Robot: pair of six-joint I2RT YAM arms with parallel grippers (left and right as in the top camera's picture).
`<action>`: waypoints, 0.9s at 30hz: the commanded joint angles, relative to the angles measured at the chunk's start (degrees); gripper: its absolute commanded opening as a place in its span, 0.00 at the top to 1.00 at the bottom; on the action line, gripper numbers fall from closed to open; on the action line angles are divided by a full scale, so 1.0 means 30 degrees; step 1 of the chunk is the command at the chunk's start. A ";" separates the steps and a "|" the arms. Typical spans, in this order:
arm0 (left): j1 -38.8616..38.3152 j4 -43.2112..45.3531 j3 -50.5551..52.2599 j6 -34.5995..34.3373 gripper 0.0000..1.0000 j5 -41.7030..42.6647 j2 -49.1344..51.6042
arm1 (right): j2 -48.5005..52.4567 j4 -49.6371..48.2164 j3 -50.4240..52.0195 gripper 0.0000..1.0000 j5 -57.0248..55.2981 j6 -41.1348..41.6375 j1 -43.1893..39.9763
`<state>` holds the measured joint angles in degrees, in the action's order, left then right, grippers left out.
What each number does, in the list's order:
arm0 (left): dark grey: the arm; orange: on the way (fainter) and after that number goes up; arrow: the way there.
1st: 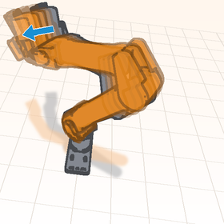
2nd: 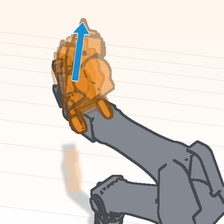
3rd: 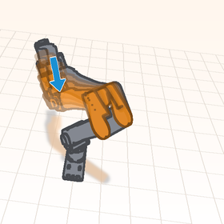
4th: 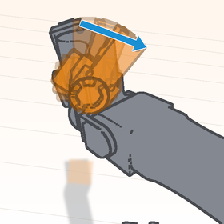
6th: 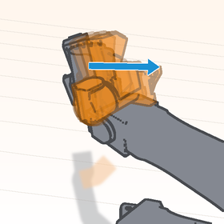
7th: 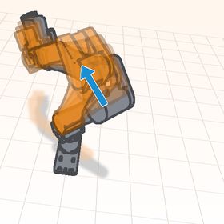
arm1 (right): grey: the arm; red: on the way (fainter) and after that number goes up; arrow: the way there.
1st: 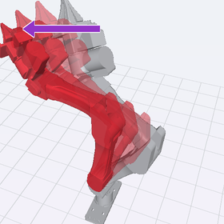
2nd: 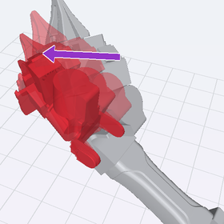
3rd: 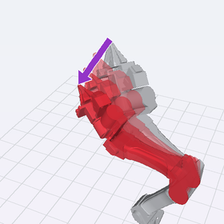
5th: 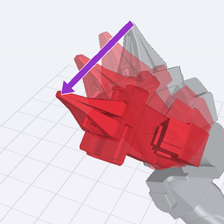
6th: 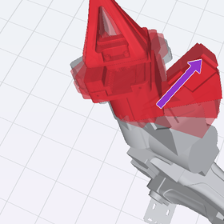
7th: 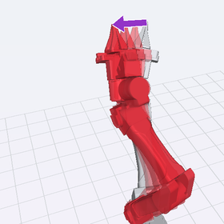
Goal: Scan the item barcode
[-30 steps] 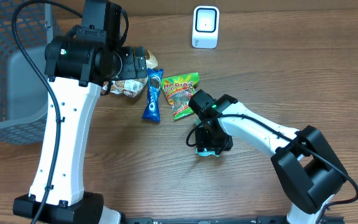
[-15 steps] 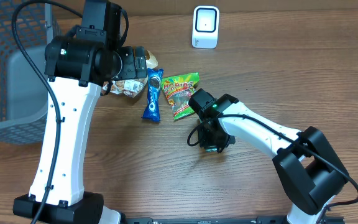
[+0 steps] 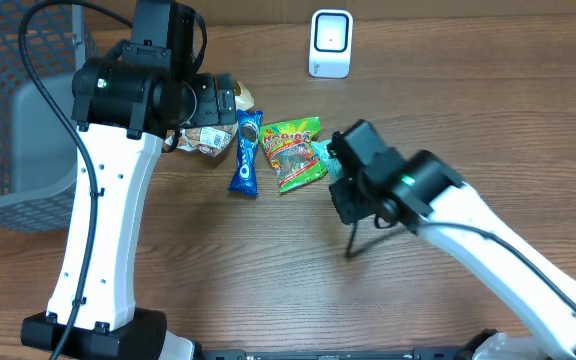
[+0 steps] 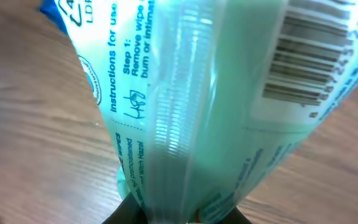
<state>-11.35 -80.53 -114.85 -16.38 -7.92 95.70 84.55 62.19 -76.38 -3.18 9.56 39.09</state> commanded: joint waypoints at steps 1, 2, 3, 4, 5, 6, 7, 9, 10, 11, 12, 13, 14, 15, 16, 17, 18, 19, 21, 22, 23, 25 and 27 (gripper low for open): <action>0.0066 0.0131 0.0000 -0.0189 0.00 0.0160 0.0117 | -0.1209 0.0007 -0.0444 0.96 0.0663 -0.3053 -0.0044; 0.0066 0.0146 0.0000 -0.0189 0.00 0.0160 0.0117 | -0.1472 0.0022 -0.0444 0.96 0.1224 -0.3847 -0.0051; 0.0066 0.0146 0.0000 -0.0189 0.00 0.0160 0.0117 | -0.1727 0.0022 -0.0444 0.96 0.1865 -0.4605 -0.0051; 0.0066 0.0138 0.0000 -0.0189 0.00 0.0160 0.0117 | -0.1938 0.0022 -0.0444 0.96 0.2499 -0.5246 -0.0044; 0.0066 0.0138 0.0000 -0.0189 0.00 0.0160 0.0117 | -0.2084 0.0007 -0.0444 0.96 0.3024 -0.5719 -0.0044; 0.0066 0.0138 0.0000 -0.0189 0.00 0.0160 0.0124 | -0.2208 0.0007 -0.0444 0.96 0.3512 -0.6091 -0.0044; 0.0066 0.0138 0.0000 -0.0189 0.00 0.0160 0.0124 | -0.2295 0.0015 -0.0444 0.96 0.4007 -0.6470 -0.0044; 0.0066 0.0138 0.0000 -0.0189 0.00 0.0160 0.0124 | -0.2368 0.0029 -0.0444 0.96 0.4925 -0.7220 0.0007; 0.0058 0.0138 0.0000 -0.0189 0.00 0.0160 0.0124 | -0.2368 0.0029 -0.0444 0.96 0.5195 -0.7461 0.0080; 0.0066 0.0138 0.0000 -0.0189 0.00 0.0160 0.0124 | -0.2368 0.0029 -0.0444 0.96 0.5348 -0.7723 0.0160; 0.0066 0.0138 0.0000 -0.0189 0.00 0.0160 0.0124 | -0.2368 0.0029 -0.0444 0.96 0.5370 -0.7803 0.0262; 0.0066 0.0138 0.0000 -0.0189 0.01 0.0160 0.0124 | -0.2368 0.0022 -0.0444 0.96 0.5362 -0.7905 0.0357; 0.0066 0.0138 0.0000 -0.0189 0.00 0.0160 0.0124 | -0.2368 0.0022 -0.0444 0.96 0.5355 -0.8174 0.0466; 0.0058 0.0138 0.0000 -0.0189 0.00 0.0160 0.0124 | -0.2368 0.0015 -0.0444 0.96 0.5217 -0.8218 0.0532; 0.0058 0.0138 0.0000 -0.0189 0.00 0.0160 0.0124 | -0.2368 0.0007 -0.0444 0.96 0.5005 -0.8225 0.0583; 0.0058 0.0138 0.0000 -0.0189 0.00 0.0160 0.0124 | -0.2368 -0.0007 -0.0444 0.96 0.4830 -0.8218 0.0583; 0.0058 0.0138 0.0000 -0.0197 0.00 0.0160 0.0124 | -0.2361 -0.0036 -0.0444 0.96 0.4692 -0.8218 0.0576; 0.0058 0.0138 0.0000 -0.0189 0.00 0.0160 0.0124 | -0.2361 -0.0058 -0.0444 0.96 0.4524 -0.8211 0.0576; 0.0058 0.0138 0.0000 -0.0197 0.00 0.0160 0.0131 | -0.2361 -0.0080 -0.0430 0.96 0.4284 -0.8204 0.0576; 0.0058 0.0138 0.0000 -0.0197 0.00 0.0160 0.0131 | -0.2361 -0.0102 -0.0357 0.96 0.4087 -0.8189 0.0576; 0.0058 0.0138 0.0000 -0.0197 0.00 0.0160 0.0138 | -0.2361 -0.0117 -0.0240 0.96 0.3840 -0.8160 0.0576; 0.0058 0.0138 0.0000 -0.0197 0.00 0.0160 0.0138 | -0.2215 -0.0146 0.0058 0.96 0.2812 -0.7220 0.0568; 0.0058 0.0168 0.0000 -0.0197 0.00 0.0160 0.0138 | -0.1902 -0.0350 0.0401 0.96 0.2055 -0.5661 0.0568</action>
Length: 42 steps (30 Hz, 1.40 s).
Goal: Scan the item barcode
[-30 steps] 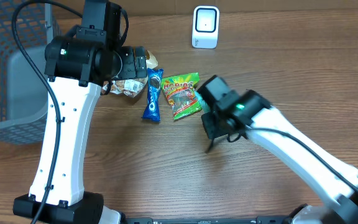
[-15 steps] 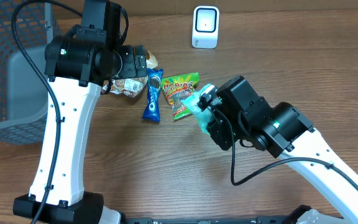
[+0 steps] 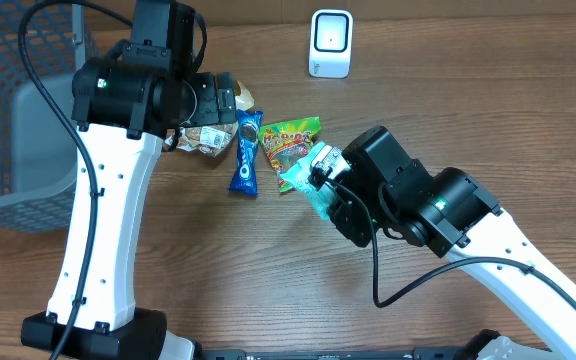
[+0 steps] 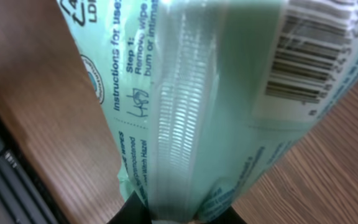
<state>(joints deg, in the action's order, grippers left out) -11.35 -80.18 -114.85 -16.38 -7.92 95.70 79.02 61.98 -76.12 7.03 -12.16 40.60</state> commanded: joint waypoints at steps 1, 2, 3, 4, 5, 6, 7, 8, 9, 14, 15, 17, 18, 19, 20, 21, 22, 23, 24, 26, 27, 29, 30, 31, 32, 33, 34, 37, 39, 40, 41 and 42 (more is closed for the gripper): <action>0.0058 0.0087 0.0000 -0.0197 0.01 0.0160 0.0146 | 0.0160 -0.0444 0.0532 0.96 -0.1326 0.1872 0.0066; 0.0058 0.0095 0.0000 -0.0197 0.00 0.0168 0.0153 | 0.0401 -0.0670 0.0772 0.96 -0.1326 0.2280 0.0066; 0.0058 0.0095 0.0000 -0.0204 0.01 0.0175 0.0160 | 0.0750 -0.1078 0.1151 0.96 -0.1319 0.2688 0.0066; 0.0058 0.0095 0.0000 -0.0204 0.01 0.0175 0.0175 | 0.0998 -0.1326 0.1392 0.96 -0.1326 0.2798 0.0066; 0.0058 0.0095 0.0000 -0.0204 0.01 0.0175 0.0189 | 0.1384 -0.1676 0.1698 0.96 -0.1333 0.2951 0.0066; 0.0058 0.0095 0.0000 -0.0197 0.01 0.0182 0.0189 | 0.1741 -0.2004 0.1945 0.96 -0.1326 0.2951 0.0066; 0.0058 0.0087 0.0000 -0.0197 0.02 0.0182 0.0189 | 0.2120 -0.2324 0.2178 0.96 -0.1333 0.2943 0.0066; 0.0058 0.0087 0.0000 -0.0197 0.02 0.0182 0.0189 | 0.2572 -0.2681 0.2426 0.96 -0.1355 0.2943 0.0066; 0.0058 0.0087 0.0000 -0.0197 0.02 0.0175 0.0189 | 0.2958 -0.2973 0.2616 0.96 -0.1428 0.2958 0.0051; 0.0058 0.0095 0.0000 -0.0197 0.02 0.0168 0.0189 | 0.4940 -0.3738 0.2783 0.96 -0.2062 0.3009 0.0051; 0.0058 0.0102 0.0000 -0.0197 0.02 0.0175 0.0189 | 0.5253 -0.3891 0.2783 0.96 -0.2062 0.3002 0.0051; 0.0058 0.0102 0.0000 -0.0197 0.02 0.0175 0.0189 | 0.5960 -0.4211 0.2783 0.96 -0.2186 0.3002 0.0051; 0.0058 0.0102 0.0000 -0.0204 0.02 0.0182 0.0189 | 0.6360 -0.4371 0.2783 0.96 -0.2382 0.3002 0.0051; 0.0058 0.0102 0.0000 -0.0204 0.02 0.0182 0.0189 | 0.6725 -0.4488 0.2783 0.96 -0.2586 0.3024 0.0044; 0.0058 0.0095 0.0000 -0.0204 0.03 0.0189 0.0189 | 0.7089 -0.4597 0.2783 0.96 -0.2987 0.3432 -0.0007; 0.0058 0.0095 0.0000 -0.0197 0.03 0.0240 0.0189 | 0.7482 -0.4721 0.2783 0.96 -0.3585 0.4408 -0.0160; 0.0058 0.0095 0.0000 -0.0197 0.03 0.0379 0.0189 | 0.7796 -0.4750 0.2783 0.96 -0.4022 0.5340 -0.0342; 0.0058 0.0095 0.0000 -0.0197 0.03 0.0576 0.0189 | 0.8094 -0.4743 0.2783 0.96 -0.4197 0.6229 -0.0619; 0.0058 0.0095 0.0000 -0.0197 0.03 0.0714 0.0189 | 0.8255 -0.4721 0.2783 0.96 -0.4087 0.6805 -0.0903; 0.0058 0.0109 0.0000 -0.0197 0.03 0.0809 0.0189 | 0.8327 -0.4685 0.2783 0.96 -0.3337 0.7293 -0.1515; 0.0058 0.0146 0.0000 -0.0189 0.03 0.0809 0.0189 | 0.8327 -0.4707 0.2776 0.96 -0.2703 0.7271 -0.1821; 0.0058 0.0255 0.0000 -0.0189 0.02 0.0809 0.0189 | 0.8327 -0.4670 0.2761 0.96 -0.1872 0.7271 -0.2302; 0.0058 0.0299 0.0000 -0.0189 0.02 0.0809 0.0189 | 0.8327 -0.4619 0.2761 0.94 -0.1559 0.7271 -0.2499; 0.0058 0.0299 0.0000 -0.0189 0.02 0.0809 0.0189 | 0.8327 -0.4546 0.2754 0.91 -0.1151 0.7271 -0.2688; 0.0058 0.0299 0.0000 -0.0189 0.02 0.0809 0.0189 | 0.8327 -0.4466 0.2732 0.89 -0.0743 0.7271 -0.2834; 0.0066 0.0291 0.0000 -0.0189 0.02 0.0809 0.0189 | 0.8327 -0.4408 0.2703 0.86 -0.0277 0.7271 -0.2973; 0.0066 0.0284 0.0000 -0.0189 0.02 0.0809 0.0189 | 0.8320 -0.4306 0.2637 0.82 0.0401 0.7271 -0.3126; 0.0066 0.0299 0.0000 -0.0189 0.02 0.0809 0.0189 | 0.8320 -0.3453 0.1989 0.55 0.2033 0.7278 -0.3665; 0.0058 0.0299 0.0000 -0.0189 0.03 0.0809 0.0189 | 0.8306 -0.2499 0.1129 0.52 0.3104 0.7278 -0.4226; 0.0058 0.0299 0.0000 -0.0197 0.03 0.0809 0.0189 | 0.8291 -0.2033 0.0641 0.52 0.3643 0.7278 -0.4561; 0.0058 0.0299 0.0000 -0.0197 0.02 0.0809 0.0189 | 0.8284 -0.1574 0.0131 0.51 0.4211 0.7278 -0.4896; 0.0058 0.0299 0.0000 -0.0189 0.03 0.0809 0.0189 | 0.8284 -0.1078 -0.0481 0.51 0.4889 0.7278 -0.5311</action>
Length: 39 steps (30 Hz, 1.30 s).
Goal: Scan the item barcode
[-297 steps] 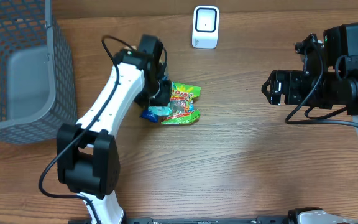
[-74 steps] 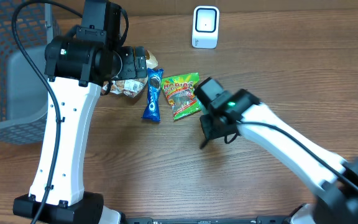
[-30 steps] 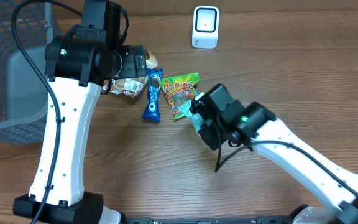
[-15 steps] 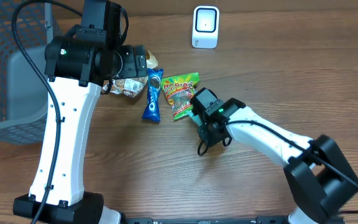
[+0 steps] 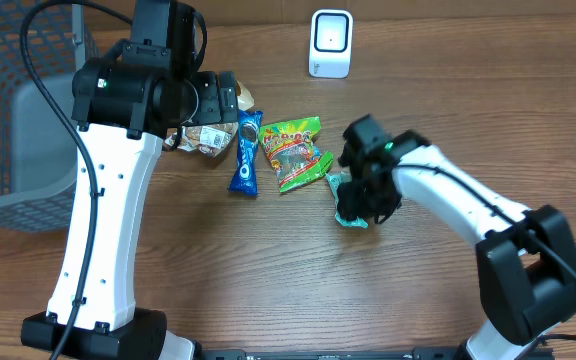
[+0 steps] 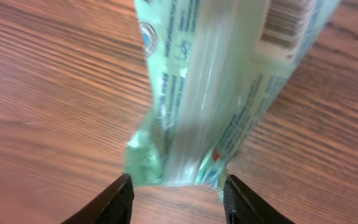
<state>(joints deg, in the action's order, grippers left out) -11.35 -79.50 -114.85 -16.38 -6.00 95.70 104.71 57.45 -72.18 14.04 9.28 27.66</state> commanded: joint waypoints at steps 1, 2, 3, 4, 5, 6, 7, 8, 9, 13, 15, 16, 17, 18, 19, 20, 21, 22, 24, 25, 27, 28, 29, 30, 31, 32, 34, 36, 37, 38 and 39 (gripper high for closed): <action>0.0058 0.0073 0.0000 -0.0189 0.03 0.0168 0.0189 | -0.0284 0.0852 -0.2295 0.50 0.3104 0.0131 -0.1362; 0.0058 0.0073 0.0000 -0.0197 0.03 0.0168 0.0189 | -0.0284 0.1253 -0.2769 0.50 0.3614 0.0131 -0.1763; 0.0058 0.0066 0.0000 -0.0189 0.03 0.0168 0.0189 | -0.0284 0.1690 -0.3228 0.50 0.4116 0.0131 -0.2222; 0.0066 0.0066 0.0000 -0.0197 0.03 0.0168 0.0189 | -0.0284 0.2047 -0.3519 0.37 0.4386 0.0131 -0.2630; 0.0066 0.0073 0.0000 -0.0197 0.03 0.0168 0.0189 | -0.0284 0.2193 -0.3614 0.23 0.4350 0.0124 -0.3096; 0.0058 0.0073 0.0000 -0.0189 0.03 0.0168 0.0189 | -0.0284 0.2193 -0.3563 0.18 0.4284 -0.0146 -0.3490; 0.0058 0.0080 0.0000 -0.0197 0.03 0.0168 0.0189 | -0.0255 0.2076 -0.3344 0.18 0.4277 -0.0743 -0.4036; 0.0058 0.0080 0.0000 -0.0189 0.03 0.0168 0.0189 | -0.0233 0.1902 -0.3089 0.18 0.4284 -0.0896 -0.4364; 0.0058 0.0073 0.0000 -0.0197 0.03 0.0168 0.0189 | -0.0233 0.1632 -0.2652 0.20 0.4561 -0.1173 -0.4809; 0.0058 0.0073 0.0000 -0.0189 0.03 0.0175 0.0189 | -0.0233 0.0168 -0.0517 0.28 0.8000 -0.3271 -0.6069; 0.0058 0.0087 0.0000 -0.0197 0.03 0.0168 0.0189 | -0.0233 -0.1064 0.0656 0.28 0.9668 -0.3767 -0.6433; 0.0058 0.0087 0.0000 -0.0197 0.03 0.0168 0.0189 | -0.0233 -0.1887 0.1319 0.28 1.0251 -0.3752 -0.6579; 0.0058 0.0087 0.0000 -0.0197 0.03 0.0175 0.0189 | -0.0233 -0.2594 0.1851 0.28 1.0703 -0.3752 -0.6637; 0.0058 0.0087 0.0000 -0.0197 0.03 0.0175 0.0189 | -0.0233 -0.3461 0.2470 0.28 1.1256 -0.3752 -0.6637; 0.0058 0.0087 0.0000 -0.0197 0.03 0.0175 0.0189 | -0.0233 -0.4240 0.2980 0.28 1.1737 -0.3738 -0.6637; 0.0058 0.0087 0.0000 -0.0197 0.03 0.0175 0.0189 | -0.0233 -0.4991 0.3461 0.28 1.2065 -0.3636 -0.6579; 0.0058 0.0095 0.0000 -0.0197 0.03 0.0182 0.0189 | -0.0233 -0.5829 0.4007 0.30 1.2080 -0.3293 -0.6528; 0.0058 0.0102 0.0000 -0.0204 0.03 0.0182 0.0189 | -0.0233 -0.6492 0.4408 0.32 1.2072 -0.2885 -0.6506; 0.0058 0.0109 0.0000 -0.0204 0.03 0.0189 0.0189 | -0.0233 -0.7817 0.5180 0.35 1.2065 -0.2025 -0.6513; 0.0058 0.0124 0.0000 -0.0197 0.03 0.0189 0.0189 | -0.0233 -0.8378 0.5501 0.37 1.2065 -0.1734 -0.6513; 0.0058 0.0146 0.0000 -0.0204 0.04 0.0189 0.0189 | -0.0226 -0.9384 0.6076 0.38 1.1999 -0.1282 -0.6513; 0.0058 0.0146 0.0000 -0.0204 0.04 0.0189 0.0189 | -0.0226 -0.9828 0.6317 0.39 1.1999 -0.1049 -0.6506; 0.0058 0.0138 0.0000 -0.0197 0.04 0.0197 0.0189 | -0.0226 -1.0273 0.6564 0.39 1.2014 -0.0889 -0.6506; 0.0058 0.0138 0.0000 -0.0197 0.04 0.0255 0.0189 | -0.0226 -1.0754 0.6834 0.42 1.1992 -0.0707 -0.6506; 0.0058 0.0138 0.0000 -0.0197 0.05 0.0328 0.0189 | -0.0226 -1.0987 0.6972 0.43 1.1999 -0.0670 -0.6506; 0.0058 0.0146 0.0000 -0.0204 0.05 0.0408 0.0189 | -0.0226 -1.1300 0.7176 0.44 1.1999 -0.0641 -0.6506; 0.0058 0.0153 0.0000 -0.0197 0.07 0.0503 0.0189 | -0.0226 -1.1781 0.7519 0.46 1.1992 -0.0648 -0.6484; 0.0058 0.0146 0.0000 -0.0204 0.07 0.0532 0.0189 | -0.0226 -1.2320 0.7868 0.51 1.1985 -0.0634 -0.6470; 0.0058 0.0146 0.0000 -0.0204 0.08 0.0539 0.0189 | -0.0226 -1.2699 0.8094 0.55 1.1941 -0.0568 -0.6470; 0.0058 0.0138 0.0000 -0.0204 0.08 0.0539 0.0189 | -0.0226 -1.3034 0.8284 0.57 1.1825 -0.0423 -0.6470; 0.0058 0.0138 0.0000 -0.0204 0.08 0.0539 0.0189 | -0.0226 -1.3333 0.8473 0.58 1.1555 -0.0160 -0.6470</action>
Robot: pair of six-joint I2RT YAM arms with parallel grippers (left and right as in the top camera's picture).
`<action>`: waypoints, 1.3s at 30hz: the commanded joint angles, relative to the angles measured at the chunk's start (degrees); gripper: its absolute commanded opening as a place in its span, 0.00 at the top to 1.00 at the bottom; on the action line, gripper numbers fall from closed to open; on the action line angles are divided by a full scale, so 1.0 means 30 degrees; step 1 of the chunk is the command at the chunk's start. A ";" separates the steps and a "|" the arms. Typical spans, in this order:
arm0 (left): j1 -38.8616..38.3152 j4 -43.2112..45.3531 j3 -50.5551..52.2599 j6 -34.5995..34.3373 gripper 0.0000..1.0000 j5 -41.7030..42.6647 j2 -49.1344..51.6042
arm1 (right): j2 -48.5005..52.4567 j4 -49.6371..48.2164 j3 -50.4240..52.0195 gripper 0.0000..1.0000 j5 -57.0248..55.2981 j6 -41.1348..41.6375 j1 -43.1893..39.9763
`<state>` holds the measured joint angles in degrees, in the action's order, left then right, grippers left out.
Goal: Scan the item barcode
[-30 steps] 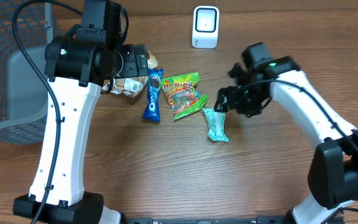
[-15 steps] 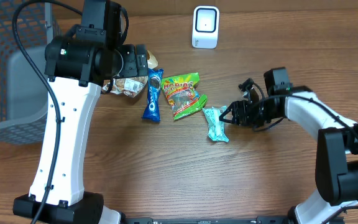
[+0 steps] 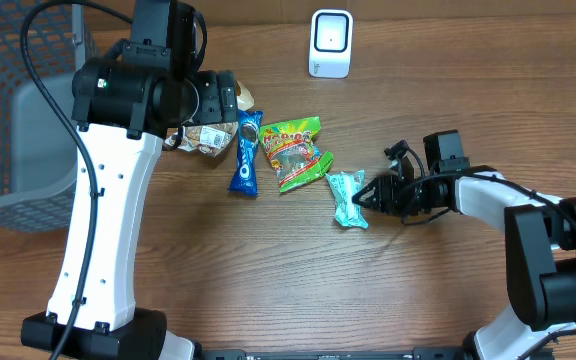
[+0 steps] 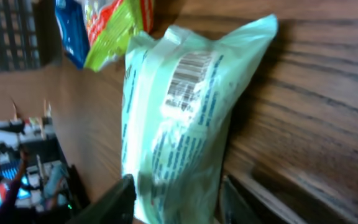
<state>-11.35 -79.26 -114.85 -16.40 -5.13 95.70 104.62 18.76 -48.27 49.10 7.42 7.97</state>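
A teal wipes packet (image 3: 345, 198) lies flat on the wooden table right of the snack pile. In the right wrist view the packet (image 4: 179, 118) shows its barcode (image 4: 182, 81) on the upper face. My right gripper (image 3: 366, 193) lies low over the table, pointing left, open, with a finger on either side of the packet's near end (image 4: 178, 185). The white scanner (image 3: 330, 43) stands at the back of the table. My left gripper (image 3: 226, 100) hovers over the snack pile; its jaws cannot be made out.
A blue Oreo pack (image 3: 246, 152), a green and red candy bag (image 3: 293, 150) and a brown snack pack (image 3: 203, 136) lie left of the wipes. A grey wire basket (image 3: 13, 110) fills the far left.
My right arm has gone from standing over the packet to lying low at its right side, pointing left. The packet stays on the table and the jaws stay open.
At first my right gripper was shut on the wipes packet beside the candy bag. Then it held the packet raised over the table's middle. Later the packet lay on the table with the jaws open above it. Now the gripper reaches it from the right.
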 commanded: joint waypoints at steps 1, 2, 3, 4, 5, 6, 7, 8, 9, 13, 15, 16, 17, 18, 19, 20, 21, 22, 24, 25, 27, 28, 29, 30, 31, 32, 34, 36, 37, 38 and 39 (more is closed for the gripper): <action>0.0044 0.0066 0.0000 -0.0197 0.08 0.0248 0.0189 | -0.0197 -0.0634 0.0634 0.59 -0.0430 0.0743 0.0095; 0.0029 0.0066 0.0000 -0.0197 0.08 0.0248 0.0189 | -0.0197 -0.0838 0.0772 0.60 -0.0597 0.1020 0.0109; 0.0022 0.0066 0.0000 -0.0197 0.08 0.0248 0.0189 | -0.0197 -0.0984 0.0896 0.60 -0.0634 0.1107 0.0109; 0.0022 0.0066 0.0000 -0.0197 0.09 0.0248 0.0189 | -0.0197 -0.1122 0.1027 0.61 -0.0627 0.1115 0.0109; 0.0029 0.0073 0.0000 -0.0189 0.09 0.0248 0.0189 | -0.0197 -0.1173 0.1115 0.61 -0.0627 0.1115 0.0109; 0.0022 0.0080 0.0000 -0.0189 0.08 0.0248 0.0197 | -0.0197 -0.1180 0.1209 0.61 -0.0627 0.1115 0.0117; 0.0022 0.0117 0.0000 -0.0197 0.09 0.0248 0.0197 | -0.0197 -0.1180 0.1297 0.62 -0.0627 0.1107 0.0153; 0.0022 0.0146 0.0000 -0.0189 0.09 0.0248 0.0189 | -0.0197 -0.1173 0.1384 0.62 -0.0627 0.1107 0.0226; 0.0029 0.0160 0.0000 -0.0189 0.08 0.0240 0.0197 | -0.0197 -0.1195 0.1515 0.62 -0.0634 0.1107 0.0335; 0.0029 0.0168 0.0000 -0.0189 0.09 0.0248 0.0197 | -0.0197 -0.1574 0.2069 0.60 -0.1064 0.1115 0.0911; 0.0022 0.0168 0.0000 -0.0197 0.09 0.0255 0.0197 | -0.0197 -0.1770 0.2222 0.60 -0.1443 0.1188 0.1239; 0.0022 0.0168 0.0000 -0.0204 0.09 0.0255 0.0197 | -0.0197 -0.1807 0.2229 0.60 -0.1741 0.1297 0.1355; 0.0022 0.0168 0.0000 -0.0204 0.09 0.0277 0.0197 | -0.0197 -0.1821 0.2229 0.61 -0.2142 0.1508 0.1486; 0.0022 0.0168 0.0000 -0.0204 0.09 0.0350 0.0197 | -0.0197 -0.1821 0.2229 0.62 -0.2637 0.1741 0.1632; 0.0029 0.0168 0.0000 -0.0204 0.09 0.0474 0.0197 | -0.0197 -0.1829 0.2229 0.66 -0.3264 0.2164 0.1836; 0.0029 0.0168 0.0000 -0.0197 0.09 0.0627 0.0197 | -0.0197 -0.1865 0.2229 0.70 -0.3847 0.2594 0.2011; 0.0029 0.0160 0.0000 -0.0204 0.09 0.0736 0.0197 | -0.0197 -0.1902 0.2229 0.73 -0.4481 0.3104 0.2222; 0.0029 0.0168 0.0000 -0.0204 0.09 0.0743 0.0197 | -0.0197 -0.1967 0.2229 0.80 -0.4925 0.3453 0.2412; 0.0022 0.0160 0.0000 -0.0204 0.09 0.0736 0.0197 | -0.0197 -0.1989 0.2229 0.93 -0.5530 0.3687 0.2696; 0.0022 0.0153 0.0000 -0.0204 0.09 0.0743 0.0197 | -0.0197 -0.2018 0.2229 0.96 -0.5595 0.3687 0.2739; 0.0022 0.0146 0.0000 -0.0204 0.09 0.0743 0.0197 | -0.0204 -0.1960 0.2229 0.96 -0.5734 0.3694 0.2732; 0.0022 0.0153 0.0000 -0.0204 0.09 0.0743 0.0197 | -0.0204 -0.1931 0.2222 0.96 -0.5814 0.3708 0.2732; 0.0022 0.0153 0.0000 -0.0204 0.09 0.0743 0.0197 | -0.0219 -0.1734 0.2164 0.96 -0.5945 0.3818 0.2710; 0.0022 0.0153 0.0000 -0.0204 0.09 0.0736 0.0197 | -0.0233 -0.1464 0.2047 0.96 -0.6171 0.4022 0.2645; 0.0029 0.0146 0.0000 -0.0197 0.09 0.0736 0.0197 | -0.0313 -0.1005 0.1865 0.96 -0.6426 0.4065 0.2586; 0.0022 0.0146 0.0000 -0.0189 0.09 0.0736 0.0197 | -0.0444 -0.0335 0.1574 0.96 -0.6863 0.4051 0.2586; 0.0029 0.0146 0.0000 -0.0197 0.08 0.0736 0.0197 | -0.0925 0.1508 0.0750 0.96 -0.8422 0.4044 0.2594; 0.0029 0.0153 0.0000 -0.0197 0.07 0.0736 0.0197 | -0.1530 0.3475 -0.0240 0.96 -1.0615 0.4044 0.2732; 0.0029 0.0153 0.0000 -0.0197 0.07 0.0736 0.0197 | -0.1909 0.4648 -0.0896 0.96 -1.2211 0.4051 0.2914; 0.0029 0.0153 0.0000 -0.0197 0.07 0.0736 0.0197 | -0.2229 0.5632 -0.1508 0.96 -1.3704 0.4065 0.3111; 0.0022 0.0146 0.0000 -0.0197 0.06 0.0743 0.0197 | -0.2514 0.6543 -0.2142 0.96 -1.5365 0.4284 0.3322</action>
<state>-11.35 -78.89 -114.85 -16.40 -3.60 95.70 98.72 34.63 -51.64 26.72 19.29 16.88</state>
